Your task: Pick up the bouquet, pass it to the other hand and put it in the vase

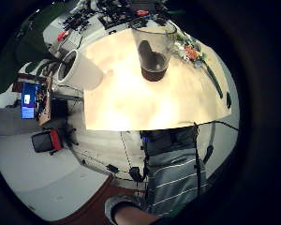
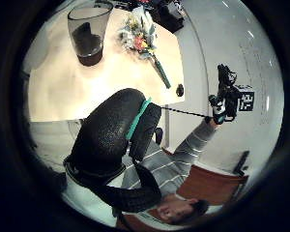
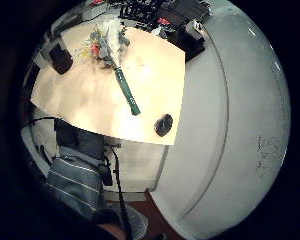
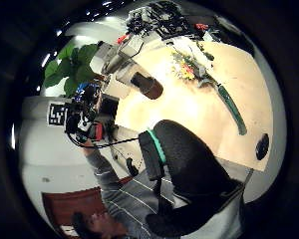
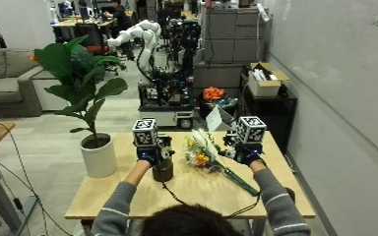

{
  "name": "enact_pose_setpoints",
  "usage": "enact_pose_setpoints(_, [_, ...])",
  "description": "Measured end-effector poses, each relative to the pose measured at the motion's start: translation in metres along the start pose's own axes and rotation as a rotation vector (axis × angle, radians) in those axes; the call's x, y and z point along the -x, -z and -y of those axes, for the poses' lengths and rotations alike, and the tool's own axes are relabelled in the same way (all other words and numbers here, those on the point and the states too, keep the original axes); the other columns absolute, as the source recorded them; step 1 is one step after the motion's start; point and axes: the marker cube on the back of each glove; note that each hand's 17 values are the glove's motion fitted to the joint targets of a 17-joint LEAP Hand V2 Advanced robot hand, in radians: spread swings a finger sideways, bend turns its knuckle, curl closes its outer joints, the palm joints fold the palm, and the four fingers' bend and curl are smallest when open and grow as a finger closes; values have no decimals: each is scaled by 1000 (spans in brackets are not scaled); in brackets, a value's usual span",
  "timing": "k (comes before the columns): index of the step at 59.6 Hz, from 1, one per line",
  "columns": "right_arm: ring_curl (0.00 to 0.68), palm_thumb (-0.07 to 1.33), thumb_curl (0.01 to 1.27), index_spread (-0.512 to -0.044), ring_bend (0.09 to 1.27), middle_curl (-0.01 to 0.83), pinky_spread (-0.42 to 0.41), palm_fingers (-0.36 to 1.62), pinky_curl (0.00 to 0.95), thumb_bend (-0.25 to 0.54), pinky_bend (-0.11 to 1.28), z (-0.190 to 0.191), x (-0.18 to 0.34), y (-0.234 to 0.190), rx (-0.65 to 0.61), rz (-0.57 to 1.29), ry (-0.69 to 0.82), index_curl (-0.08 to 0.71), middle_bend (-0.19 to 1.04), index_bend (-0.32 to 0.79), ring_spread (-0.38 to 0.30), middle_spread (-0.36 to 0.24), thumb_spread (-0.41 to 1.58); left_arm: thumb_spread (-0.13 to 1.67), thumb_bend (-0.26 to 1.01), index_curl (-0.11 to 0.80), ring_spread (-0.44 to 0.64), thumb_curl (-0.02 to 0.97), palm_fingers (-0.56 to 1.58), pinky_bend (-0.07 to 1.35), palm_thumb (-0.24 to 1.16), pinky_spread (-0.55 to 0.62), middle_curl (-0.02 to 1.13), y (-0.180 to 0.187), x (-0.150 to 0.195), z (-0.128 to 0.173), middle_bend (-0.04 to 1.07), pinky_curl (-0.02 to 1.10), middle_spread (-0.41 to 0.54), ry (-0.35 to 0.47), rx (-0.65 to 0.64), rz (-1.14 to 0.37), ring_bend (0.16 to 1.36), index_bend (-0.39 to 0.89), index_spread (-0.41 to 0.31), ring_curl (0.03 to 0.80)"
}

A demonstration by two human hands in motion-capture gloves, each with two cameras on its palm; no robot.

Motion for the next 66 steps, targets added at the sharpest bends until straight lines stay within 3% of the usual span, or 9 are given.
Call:
enact_pose_setpoints(8, [104, 309, 104, -291, 322, 133, 139, 86, 140, 155, 322, -3, 7, 3, 9, -12, 20, 69, 284, 113, 29, 7, 813, 765, 27, 69, 212, 85, 260, 427, 112, 246, 130, -3, 0, 0, 190, 177, 167, 5, -3, 55, 521, 116, -1, 171])
enact_pose_setpoints(22, [166, 318, 171, -370, 373, 219, 176, 27, 222, 67, 358, -8, 13, 5, 34, -22, 10, 122, 303, 128, 44, 21, 1059, 966, -26, 143, 302, 163, 162, 456, 77, 332, 208, 9, -5, -26, 189, 248, 234, 18, 1, 105, 570, 136, 5, 218])
enact_pose_setpoints(27, [180, 322, 188, -377, 387, 240, 182, 16, 242, 38, 362, 0, 9, 1, 32, -20, 15, 137, 304, 130, 45, 23, 1088, 984, -25, 166, 315, 183, 140, 460, 68, 353, 225, 2, 2, -16, 184, 262, 244, 26, -2, 114, 583, 140, 1, 226])
enact_pose_setpoints(33, [196, 334, 207, -382, 399, 262, 187, 7, 260, 8, 363, 0, 10, 5, 36, -7, 9, 151, 309, 131, 46, 24, 1108, 993, -27, 190, 336, 204, 113, 471, 57, 371, 239, 26, -12, -52, 177, 278, 259, -19, -32, 95, 587, 147, 0, 234])
enact_pose_setpoints(41, [223, 340, 227, -378, 456, 279, 196, 46, 287, -18, 404, 7, 3, 17, 35, 55, -42, 152, 298, 105, 68, 54, 1119, 998, -25, 217, 356, 227, 81, 473, 48, 381, 253, -9, 12, -3, 179, 290, 275, 41, -12, 131, 591, 151, -4, 240])
enact_pose_setpoints(49, [244, 346, 244, -347, 494, 298, 208, 79, 313, -19, 450, 13, -16, 32, -8, 60, -128, 149, 305, 103, 112, 98, 1116, 1000, -25, 237, 371, 245, 66, 476, 43, 398, 265, 3, 4, -28, 181, 301, 284, 21, -4, 98, 598, 146, -9, 245])
enact_pose_setpoints(56, [259, 375, 260, -312, 523, 307, 212, 90, 327, -14, 473, 19, -36, 33, -43, 75, -187, 155, 288, 111, 125, 112, 1112, 1001, -25, 248, 380, 257, 54, 475, 39, 403, 276, -11, 11, -15, 187, 308, 288, 30, 1, 92, 600, 145, -12, 247])
enact_pose_setpoints(63, [274, 416, 276, -279, 550, 312, 213, 102, 335, -10, 478, 32, -64, 12, -28, 76, -252, 161, 268, 117, 120, 117, 1116, 999, -27, 256, 386, 264, 51, 475, 31, 405, 285, -2, 4, -36, 186, 313, 290, 4, 9, 77, 603, 145, -13, 250])
enact_pose_setpoints(66, [279, 426, 281, -269, 553, 315, 213, 105, 337, -14, 482, 32, -73, 0, 41, 83, -322, 165, 262, 118, 118, 119, 1115, 999, -27, 259, 388, 267, 49, 476, 30, 405, 288, 14, -7, -56, 186, 316, 291, -35, -33, 68, 604, 145, -13, 251])
